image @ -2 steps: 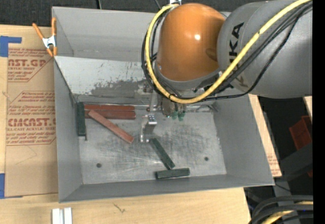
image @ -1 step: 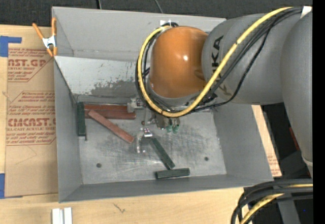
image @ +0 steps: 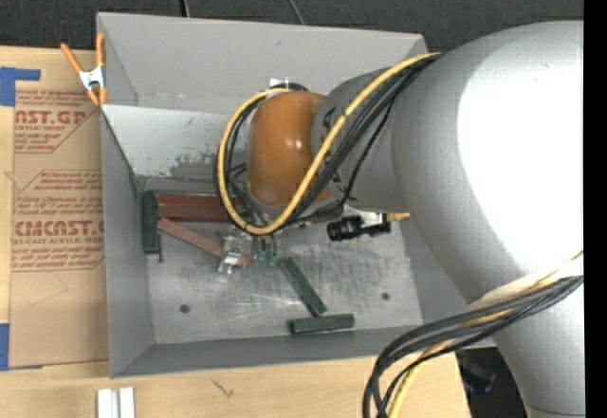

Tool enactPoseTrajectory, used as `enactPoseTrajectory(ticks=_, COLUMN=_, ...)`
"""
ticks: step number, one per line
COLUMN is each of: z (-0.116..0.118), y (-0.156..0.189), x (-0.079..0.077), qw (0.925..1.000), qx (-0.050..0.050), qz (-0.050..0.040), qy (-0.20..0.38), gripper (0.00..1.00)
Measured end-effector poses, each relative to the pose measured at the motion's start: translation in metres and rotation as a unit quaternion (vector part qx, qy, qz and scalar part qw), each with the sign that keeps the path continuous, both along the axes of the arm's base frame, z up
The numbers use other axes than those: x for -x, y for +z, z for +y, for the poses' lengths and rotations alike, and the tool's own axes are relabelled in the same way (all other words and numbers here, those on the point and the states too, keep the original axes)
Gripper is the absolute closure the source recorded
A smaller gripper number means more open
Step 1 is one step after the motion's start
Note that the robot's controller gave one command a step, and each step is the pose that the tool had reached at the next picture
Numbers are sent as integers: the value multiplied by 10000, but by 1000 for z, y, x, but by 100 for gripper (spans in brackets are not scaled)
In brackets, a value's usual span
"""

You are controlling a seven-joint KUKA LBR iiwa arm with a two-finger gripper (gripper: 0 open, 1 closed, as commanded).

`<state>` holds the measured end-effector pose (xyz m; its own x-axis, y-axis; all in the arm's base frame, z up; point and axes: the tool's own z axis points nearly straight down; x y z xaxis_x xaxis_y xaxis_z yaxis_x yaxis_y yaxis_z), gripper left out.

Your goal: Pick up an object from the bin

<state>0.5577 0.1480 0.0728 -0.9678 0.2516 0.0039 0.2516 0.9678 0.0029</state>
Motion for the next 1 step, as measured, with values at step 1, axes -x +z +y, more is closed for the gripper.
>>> enactPoseTrajectory(ticks=1, z=0, y=0, x=0, qw=10000, qx=-1, qz=-2, qy=-1, gripper=100)
